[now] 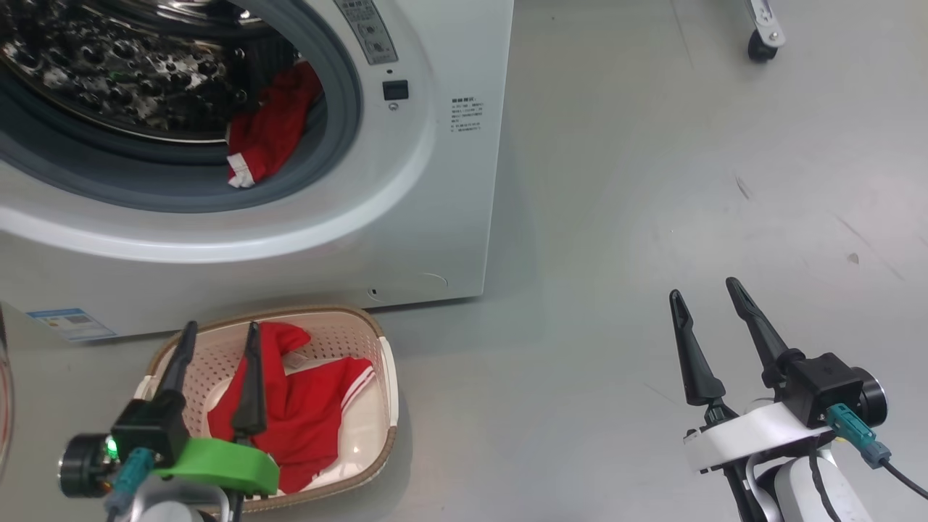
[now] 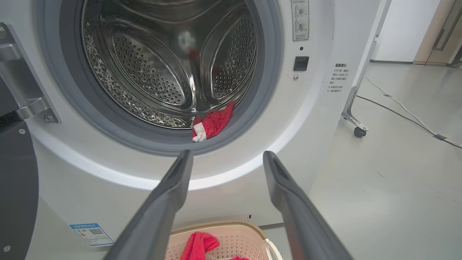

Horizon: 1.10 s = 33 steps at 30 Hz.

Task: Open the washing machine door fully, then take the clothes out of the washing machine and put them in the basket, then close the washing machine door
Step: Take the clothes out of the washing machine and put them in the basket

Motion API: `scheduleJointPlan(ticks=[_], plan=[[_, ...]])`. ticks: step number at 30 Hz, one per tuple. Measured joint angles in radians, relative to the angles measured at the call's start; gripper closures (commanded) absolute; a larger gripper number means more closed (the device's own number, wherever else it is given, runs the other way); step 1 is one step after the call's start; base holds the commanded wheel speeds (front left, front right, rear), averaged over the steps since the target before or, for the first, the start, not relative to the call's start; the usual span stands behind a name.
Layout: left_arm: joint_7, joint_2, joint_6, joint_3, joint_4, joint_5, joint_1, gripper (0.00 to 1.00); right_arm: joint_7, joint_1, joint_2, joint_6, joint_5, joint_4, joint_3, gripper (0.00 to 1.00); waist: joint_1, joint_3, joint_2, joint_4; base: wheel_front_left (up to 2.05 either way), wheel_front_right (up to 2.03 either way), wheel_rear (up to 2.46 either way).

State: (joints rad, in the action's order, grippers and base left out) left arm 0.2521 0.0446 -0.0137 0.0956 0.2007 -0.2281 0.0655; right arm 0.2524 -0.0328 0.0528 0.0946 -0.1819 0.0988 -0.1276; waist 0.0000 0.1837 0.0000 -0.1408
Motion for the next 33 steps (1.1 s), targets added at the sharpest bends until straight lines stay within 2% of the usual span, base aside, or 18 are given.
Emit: scheduleJointPlan(ticks=[8, 13, 22, 25, 33], plan=[[0.000, 0.043, -0.016, -0.047, -0.022, 0.001, 0.063, 0.00, 0.000, -0.021, -0.003, 0.001, 0.000, -0.011, -0.009, 0.00, 0.0000, 0.072, 0.0000, -0.036, 0.00, 0.00, 0.00], [-0.038, 0.086, -0.016, -0.057, -0.039, 0.010, 0.128, 0.00, 0.000, -0.031, -0.004, 0.001, -0.002, -0.015, -0.021, 0.00, 0.0000, 0.120, 0.0000, -0.070, 0.00, 0.00, 0.00], [-0.185, 0.146, -0.035, -0.107, -0.023, 0.009, 0.308, 0.00, 0.000, -0.073, -0.008, 0.009, -0.020, -0.023, -0.055, 0.00, 0.0000, 0.219, 0.0000, -0.148, 0.00, 0.00, 0.00], [-0.213, 0.146, -0.039, -0.129, -0.015, -0.009, 0.355, 0.00, 0.000, -0.084, -0.008, 0.009, -0.020, -0.025, -0.059, 0.00, 0.0000, 0.238, 0.0000, -0.164, 0.00, 0.00, 0.00], [-0.365, 0.177, -0.051, -0.157, 0.080, -0.035, 0.533, 0.00, 0.000, -0.117, -0.010, 0.009, -0.047, -0.030, -0.068, 0.00, 0.0000, 0.314, 0.0000, -0.218, 0.00, 0.00, 0.00]])
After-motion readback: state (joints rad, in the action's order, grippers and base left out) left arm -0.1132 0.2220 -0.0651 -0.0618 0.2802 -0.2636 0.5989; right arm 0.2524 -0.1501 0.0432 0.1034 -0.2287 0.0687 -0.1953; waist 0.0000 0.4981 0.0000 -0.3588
